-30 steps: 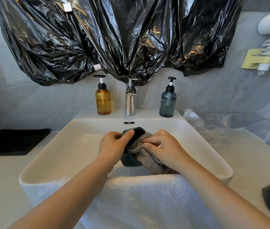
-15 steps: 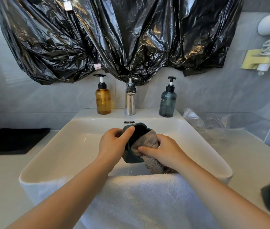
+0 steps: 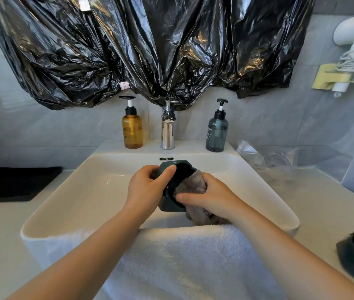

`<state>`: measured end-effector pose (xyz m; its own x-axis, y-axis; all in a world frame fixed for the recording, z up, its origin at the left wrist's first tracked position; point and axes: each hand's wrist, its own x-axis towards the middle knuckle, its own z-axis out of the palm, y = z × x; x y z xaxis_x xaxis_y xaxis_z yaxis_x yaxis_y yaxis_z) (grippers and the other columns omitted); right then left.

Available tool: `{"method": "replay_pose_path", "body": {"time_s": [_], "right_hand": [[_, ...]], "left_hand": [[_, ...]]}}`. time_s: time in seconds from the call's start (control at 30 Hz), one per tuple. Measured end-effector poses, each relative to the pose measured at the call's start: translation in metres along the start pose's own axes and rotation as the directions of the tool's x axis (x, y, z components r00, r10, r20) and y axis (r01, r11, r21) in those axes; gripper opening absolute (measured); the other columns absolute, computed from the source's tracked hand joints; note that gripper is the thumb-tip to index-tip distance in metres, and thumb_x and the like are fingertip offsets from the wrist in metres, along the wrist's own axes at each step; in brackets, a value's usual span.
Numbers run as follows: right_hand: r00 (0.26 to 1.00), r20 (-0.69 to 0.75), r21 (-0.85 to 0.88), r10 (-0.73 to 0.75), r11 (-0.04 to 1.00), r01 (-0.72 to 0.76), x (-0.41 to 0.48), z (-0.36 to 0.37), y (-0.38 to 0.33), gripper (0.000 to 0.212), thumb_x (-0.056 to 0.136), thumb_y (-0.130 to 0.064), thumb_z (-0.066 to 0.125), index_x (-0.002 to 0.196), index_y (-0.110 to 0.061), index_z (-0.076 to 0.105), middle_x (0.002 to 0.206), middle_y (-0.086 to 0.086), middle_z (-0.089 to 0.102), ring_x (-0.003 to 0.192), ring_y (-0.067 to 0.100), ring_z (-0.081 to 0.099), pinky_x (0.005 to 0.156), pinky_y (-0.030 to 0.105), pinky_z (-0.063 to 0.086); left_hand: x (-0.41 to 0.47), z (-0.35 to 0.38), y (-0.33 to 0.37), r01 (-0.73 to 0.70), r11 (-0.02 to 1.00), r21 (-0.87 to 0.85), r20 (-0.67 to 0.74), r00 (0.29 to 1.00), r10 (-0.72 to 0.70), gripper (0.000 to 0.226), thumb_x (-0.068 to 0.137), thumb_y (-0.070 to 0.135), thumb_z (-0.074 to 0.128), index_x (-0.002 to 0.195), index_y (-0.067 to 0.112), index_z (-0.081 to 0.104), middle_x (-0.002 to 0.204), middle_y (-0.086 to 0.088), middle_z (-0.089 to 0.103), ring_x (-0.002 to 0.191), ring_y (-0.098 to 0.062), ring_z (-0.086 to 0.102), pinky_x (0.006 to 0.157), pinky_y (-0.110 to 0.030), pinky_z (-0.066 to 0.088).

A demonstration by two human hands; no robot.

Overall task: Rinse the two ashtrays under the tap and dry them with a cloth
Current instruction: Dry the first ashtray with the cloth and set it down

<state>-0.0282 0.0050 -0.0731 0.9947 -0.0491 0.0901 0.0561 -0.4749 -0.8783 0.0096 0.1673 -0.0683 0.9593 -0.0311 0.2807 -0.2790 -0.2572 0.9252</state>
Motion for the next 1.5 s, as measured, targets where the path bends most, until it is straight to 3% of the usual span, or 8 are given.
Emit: {"method": "replay_pose_path", "body": {"time_s": [0.2,0.3,0.5,0.67,0.8,0.93,1.17,1.5], "right_hand": [[0.997,-0.074,-0.117,0.018,0.993,-0.027,0.003,0.001,0.002,0.042,0.077,-0.025,0.078,0.110,-0.022,0.054,0.105,-0.007,0.062,0.102,0.013,0.059,0.074,0.021,0.046],[0.994,-0.105,-0.162,0.004,0.987,-0.021,0.002,-0.001,0.002,0.022,0.079,-0.021,0.075,0.086,-0.027,0.055,0.088,-0.011,0.060,0.089,0.008,0.058,0.064,0.013,0.041],[0.987,-0.150,-0.294,-0.064,0.956,0.018,0.001,-0.006,-0.001,0.041,0.081,-0.017,0.072,0.053,-0.034,0.049,0.063,-0.022,0.049,0.063,-0.004,0.046,0.053,0.009,0.032],[0.985,-0.162,-0.284,-0.058,0.959,0.009,0.007,-0.008,0.006,0.008,0.082,-0.020,0.071,0.087,-0.025,0.074,0.085,-0.007,0.069,0.080,0.010,0.060,0.061,0.012,0.041],[0.968,-0.249,-0.156,0.018,0.986,-0.058,0.014,-0.008,0.011,0.015,0.078,-0.023,0.076,0.092,-0.016,0.075,0.090,0.002,0.073,0.087,0.018,0.066,0.074,0.031,0.054],[0.948,-0.314,-0.026,0.059,0.997,-0.070,0.014,-0.007,0.011,0.018,0.074,-0.024,0.080,0.090,-0.018,0.077,0.087,0.003,0.074,0.086,0.020,0.068,0.079,0.035,0.055],[0.975,-0.223,-0.149,0.017,0.987,-0.051,0.014,-0.004,0.012,0.016,0.079,-0.030,0.076,0.094,-0.025,0.076,0.086,-0.006,0.073,0.083,0.009,0.065,0.061,0.017,0.043],[0.956,-0.264,-0.414,-0.130,0.910,0.009,0.010,-0.009,0.008,0.012,0.083,-0.015,0.066,0.083,-0.018,0.054,0.082,-0.008,0.056,0.080,0.014,0.052,0.058,0.013,0.039]], "left_hand": [[-0.003,0.001,0.002,-0.054,0.999,0.008,0.014,0.998,0.054,0.023,0.087,0.041,0.063,0.100,0.022,0.066,0.090,0.007,0.067,0.085,-0.008,0.062,0.069,-0.022,0.052],[-0.006,0.002,0.003,-0.093,0.996,0.003,0.060,0.994,0.093,0.017,0.087,0.038,0.064,0.095,0.024,0.068,0.086,0.007,0.070,0.083,-0.010,0.064,0.065,-0.020,0.053],[-0.009,0.003,0.003,-0.154,0.988,0.015,0.109,0.983,0.151,0.016,0.085,0.039,0.065,0.091,0.026,0.072,0.081,0.006,0.072,0.082,-0.016,0.066,0.068,-0.032,0.058],[-0.006,0.002,0.001,-0.109,0.993,0.039,0.111,0.988,0.104,0.030,0.083,0.047,0.064,0.101,0.024,0.070,0.088,0.009,0.070,0.086,-0.011,0.065,0.066,-0.020,0.051],[-0.005,0.003,-0.001,-0.026,0.999,-0.029,0.164,0.986,0.030,0.046,0.075,0.049,0.073,0.112,0.023,0.063,0.101,0.007,0.068,0.091,-0.008,0.065,0.067,-0.017,0.054],[-0.003,0.005,-0.004,0.072,0.995,-0.072,0.254,0.966,-0.052,0.064,0.052,0.052,0.083,0.104,0.020,0.067,0.096,0.001,0.074,0.086,-0.016,0.071,0.071,-0.036,0.061],[-0.006,0.004,0.000,-0.085,0.995,0.060,0.128,0.989,0.076,0.024,0.072,0.030,0.079,0.090,0.017,0.070,0.079,0.001,0.073,0.076,-0.014,0.070,0.064,-0.028,0.057],[-0.005,0.002,0.000,-0.090,0.986,0.141,0.146,0.987,0.070,0.020,0.075,0.035,0.075,0.079,0.018,0.067,0.070,0.004,0.068,0.064,-0.005,0.062,0.048,-0.012,0.047]]}}
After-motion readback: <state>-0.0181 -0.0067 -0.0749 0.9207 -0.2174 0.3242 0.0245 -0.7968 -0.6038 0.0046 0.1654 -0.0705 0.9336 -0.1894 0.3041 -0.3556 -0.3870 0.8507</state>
